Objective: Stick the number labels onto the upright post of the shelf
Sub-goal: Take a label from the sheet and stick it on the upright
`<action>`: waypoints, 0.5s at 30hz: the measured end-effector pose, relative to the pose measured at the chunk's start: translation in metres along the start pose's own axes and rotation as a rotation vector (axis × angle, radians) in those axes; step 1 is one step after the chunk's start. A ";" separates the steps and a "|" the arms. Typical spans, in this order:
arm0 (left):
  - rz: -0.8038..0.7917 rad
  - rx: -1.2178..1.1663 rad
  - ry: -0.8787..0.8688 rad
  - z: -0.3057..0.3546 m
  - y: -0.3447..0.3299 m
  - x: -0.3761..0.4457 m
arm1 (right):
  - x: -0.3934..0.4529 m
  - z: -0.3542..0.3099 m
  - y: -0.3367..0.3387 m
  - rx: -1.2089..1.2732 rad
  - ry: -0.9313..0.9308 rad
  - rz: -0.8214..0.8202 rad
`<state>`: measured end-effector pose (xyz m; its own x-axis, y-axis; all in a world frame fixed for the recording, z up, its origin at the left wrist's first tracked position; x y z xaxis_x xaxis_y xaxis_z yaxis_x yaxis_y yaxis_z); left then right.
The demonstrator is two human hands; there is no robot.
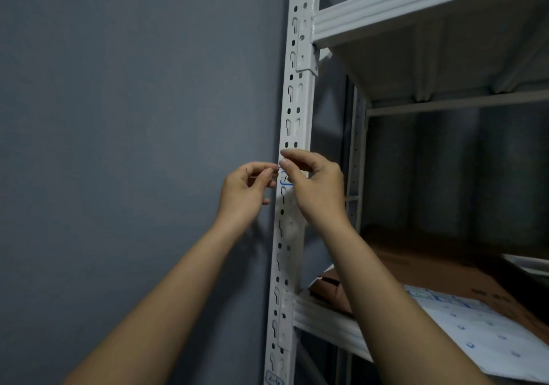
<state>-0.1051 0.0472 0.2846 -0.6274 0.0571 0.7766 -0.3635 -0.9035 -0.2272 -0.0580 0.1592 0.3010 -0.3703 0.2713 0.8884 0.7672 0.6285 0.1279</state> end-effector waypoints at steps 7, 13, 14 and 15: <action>0.005 -0.011 0.032 0.007 -0.001 -0.006 | -0.005 0.003 -0.001 0.123 -0.196 -0.101; 0.008 -0.010 0.046 0.010 -0.005 -0.011 | -0.011 0.003 0.000 0.128 -0.214 -0.038; 0.007 -0.007 0.044 0.010 -0.006 -0.012 | -0.012 0.003 0.001 0.120 -0.209 -0.030; 0.004 -0.006 0.042 0.010 -0.008 -0.012 | -0.013 0.003 0.002 0.107 -0.207 -0.021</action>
<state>-0.0879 0.0495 0.2823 -0.6569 0.0715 0.7506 -0.3651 -0.9012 -0.2336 -0.0530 0.1591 0.2889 -0.4937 0.3937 0.7754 0.7022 0.7064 0.0884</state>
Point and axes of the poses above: each hand's wrist, its own x-axis towards the middle knuckle, its own y-axis out of the back of the hand, z = x × y, the point moved 2 cm from there along x, towards the middle knuckle, and after that the axes turned 12 degrees about -x, right-handed, at the moved point
